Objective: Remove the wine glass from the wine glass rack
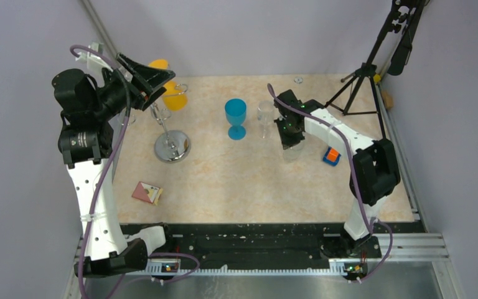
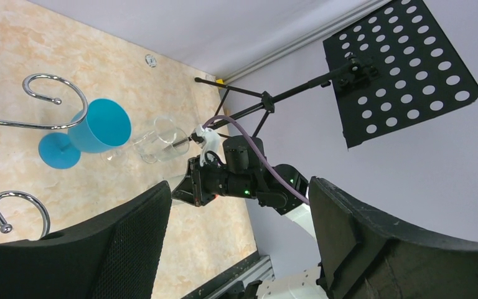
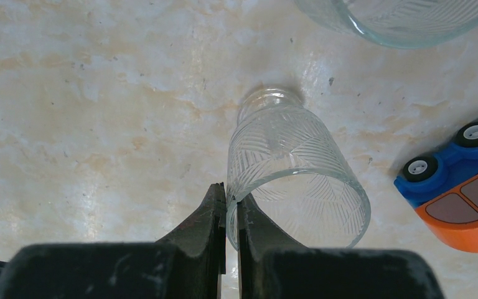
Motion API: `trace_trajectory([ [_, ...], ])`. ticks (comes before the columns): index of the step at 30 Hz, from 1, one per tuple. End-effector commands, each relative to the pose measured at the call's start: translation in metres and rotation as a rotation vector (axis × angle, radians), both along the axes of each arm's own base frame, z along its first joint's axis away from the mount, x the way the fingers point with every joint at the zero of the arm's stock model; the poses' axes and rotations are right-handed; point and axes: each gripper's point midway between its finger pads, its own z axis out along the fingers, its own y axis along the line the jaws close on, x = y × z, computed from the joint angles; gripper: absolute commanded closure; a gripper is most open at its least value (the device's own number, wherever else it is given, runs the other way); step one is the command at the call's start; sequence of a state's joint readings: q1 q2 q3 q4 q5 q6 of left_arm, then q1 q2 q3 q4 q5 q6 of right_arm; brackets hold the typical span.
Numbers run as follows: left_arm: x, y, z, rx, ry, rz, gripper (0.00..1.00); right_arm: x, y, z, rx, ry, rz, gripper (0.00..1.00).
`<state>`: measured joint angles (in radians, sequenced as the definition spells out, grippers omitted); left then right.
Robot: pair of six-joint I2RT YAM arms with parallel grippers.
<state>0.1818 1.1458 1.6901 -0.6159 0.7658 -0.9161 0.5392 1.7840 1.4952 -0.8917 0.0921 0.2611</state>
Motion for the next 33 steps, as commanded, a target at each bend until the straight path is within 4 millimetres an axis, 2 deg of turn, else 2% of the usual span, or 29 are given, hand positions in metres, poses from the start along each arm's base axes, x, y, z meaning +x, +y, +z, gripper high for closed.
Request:
trace_trajectory([
  [1,0.0,0.002,0.001,0.021,-0.023,0.012,0.16,0.012,0.002,0.015,-0.002,-0.048,0.01,0.95],
  [6,0.004,0.005,0.0,0.022,-0.015,0.022,0.16,0.011,0.003,0.019,0.007,-0.052,0.02,0.75],
  [10,0.012,0.01,0.001,0.032,-0.011,0.055,0.16,0.015,0.008,0.039,0.045,-0.096,0.026,0.6],
  [12,0.017,0.014,0.004,0.035,-0.014,0.08,0.16,0.017,0.012,0.054,0.076,-0.124,0.031,0.57],
  [17,0.043,0.028,0.01,0.019,-0.006,0.156,0.16,0.021,0.021,0.092,0.162,-0.213,0.041,0.57],
  [20,0.064,0.034,0.015,-0.017,-0.012,0.185,0.19,0.03,0.021,0.124,0.242,-0.36,-0.015,0.57],
  [24,0.094,0.056,0.017,0.003,-0.016,0.294,0.24,0.031,0.02,0.154,0.37,-0.504,-0.092,0.63],
  [28,0.121,0.094,0.004,0.098,0.04,0.46,0.37,0.028,0.02,0.168,0.438,-0.554,-0.133,0.7],
  [33,0.135,0.132,-0.024,0.195,0.135,0.563,0.39,0.027,0.017,0.162,0.431,-0.543,-0.146,0.72],
])
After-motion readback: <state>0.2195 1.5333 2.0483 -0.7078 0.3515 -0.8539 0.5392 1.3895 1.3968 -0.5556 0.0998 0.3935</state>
